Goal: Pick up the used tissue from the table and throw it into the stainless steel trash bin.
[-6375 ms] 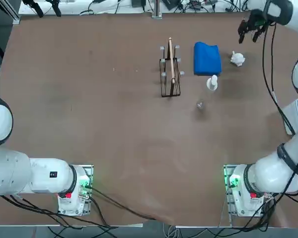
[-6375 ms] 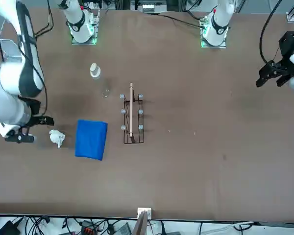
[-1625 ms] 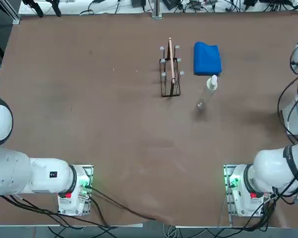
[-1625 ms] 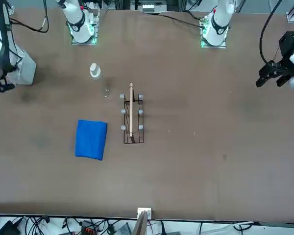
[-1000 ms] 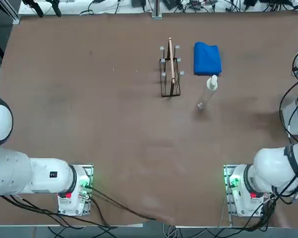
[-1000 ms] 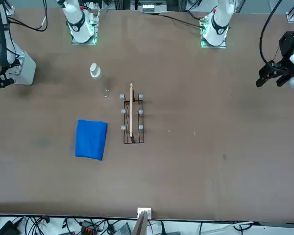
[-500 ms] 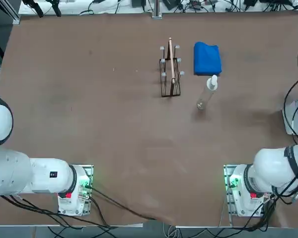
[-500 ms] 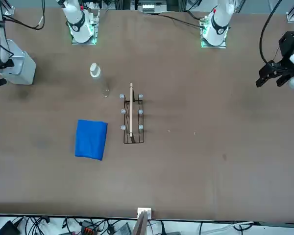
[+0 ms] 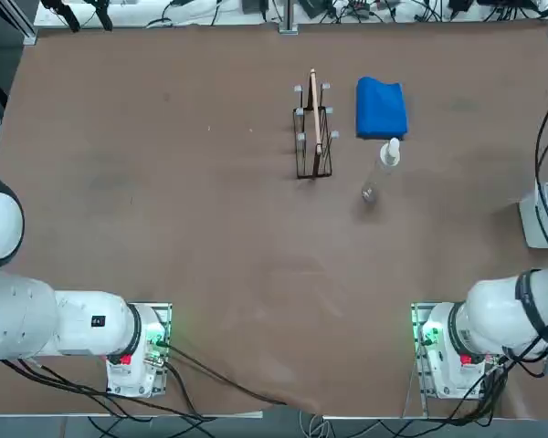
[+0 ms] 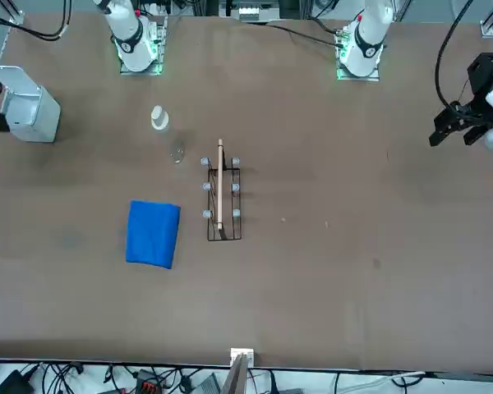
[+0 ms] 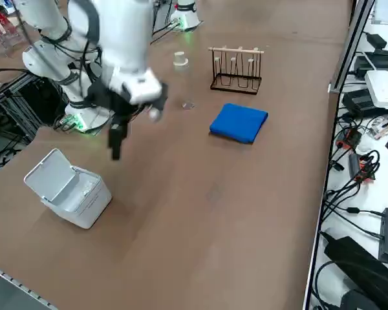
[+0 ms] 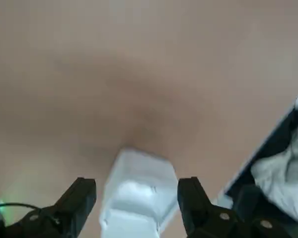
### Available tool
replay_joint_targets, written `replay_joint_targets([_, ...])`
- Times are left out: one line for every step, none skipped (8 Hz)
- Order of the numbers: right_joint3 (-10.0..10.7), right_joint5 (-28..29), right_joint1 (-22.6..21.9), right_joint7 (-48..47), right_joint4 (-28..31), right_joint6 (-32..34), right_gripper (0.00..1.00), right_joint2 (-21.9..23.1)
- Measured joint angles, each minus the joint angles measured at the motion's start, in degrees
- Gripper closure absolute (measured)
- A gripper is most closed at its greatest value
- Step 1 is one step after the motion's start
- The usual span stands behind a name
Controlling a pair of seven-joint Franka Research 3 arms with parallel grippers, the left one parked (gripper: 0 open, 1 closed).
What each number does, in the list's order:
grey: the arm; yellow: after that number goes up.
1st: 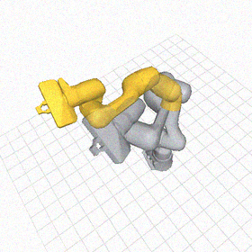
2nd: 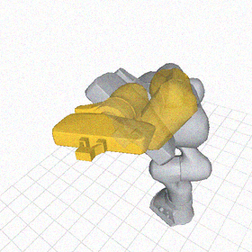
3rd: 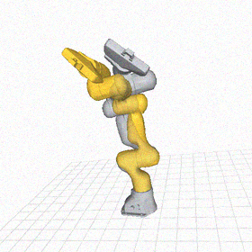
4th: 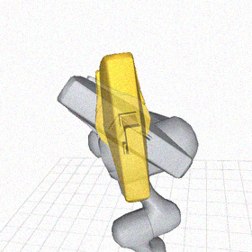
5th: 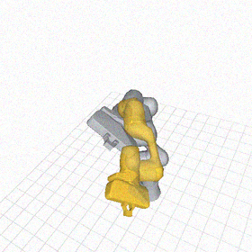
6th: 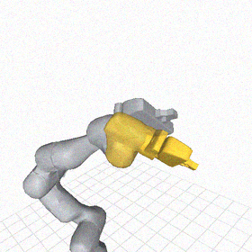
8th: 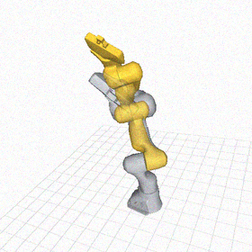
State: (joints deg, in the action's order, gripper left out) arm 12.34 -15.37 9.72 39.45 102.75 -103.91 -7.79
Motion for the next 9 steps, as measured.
replay_joint_targets([0.0, 4.2, -1.3, 0.0, -2.8, 0.1, 0.0, -0.2])
replay_joint_targets([-0.1, 8.9, -2.1, -1.1, -5.0, 0.2, 0.0, -0.5])
replay_joint_targets([-0.1, 13.7, -2.6, -3.9, -6.6, 0.2, 0.0, -0.8])
replay_joint_targets([-0.1, 17.2, -3.6, -7.8, -7.7, 0.2, 0.0, -1.0])
replay_joint_targets([-0.2, 18.9, -5.4, -12.2, -8.9, 0.3, 0.0, -1.0])
replay_joint_targets([-0.4, 19.3, -7.8, -17.0, -10.5, 1.2, 0.0, -0.9])
replay_joint_targets([-0.5, 19.4, -10.2, -22.1, -12.6, 3.9, 0.0, -0.7])
replay_joint_targets([-0.6, 19.4, -12.2, -26.8, -14.8, 7.5, 0.0, -0.4])
replay_joint_targets([-0.6, 19.4, -13.8, -30.2, -16.3, 10.2, 0.0, 0.2])
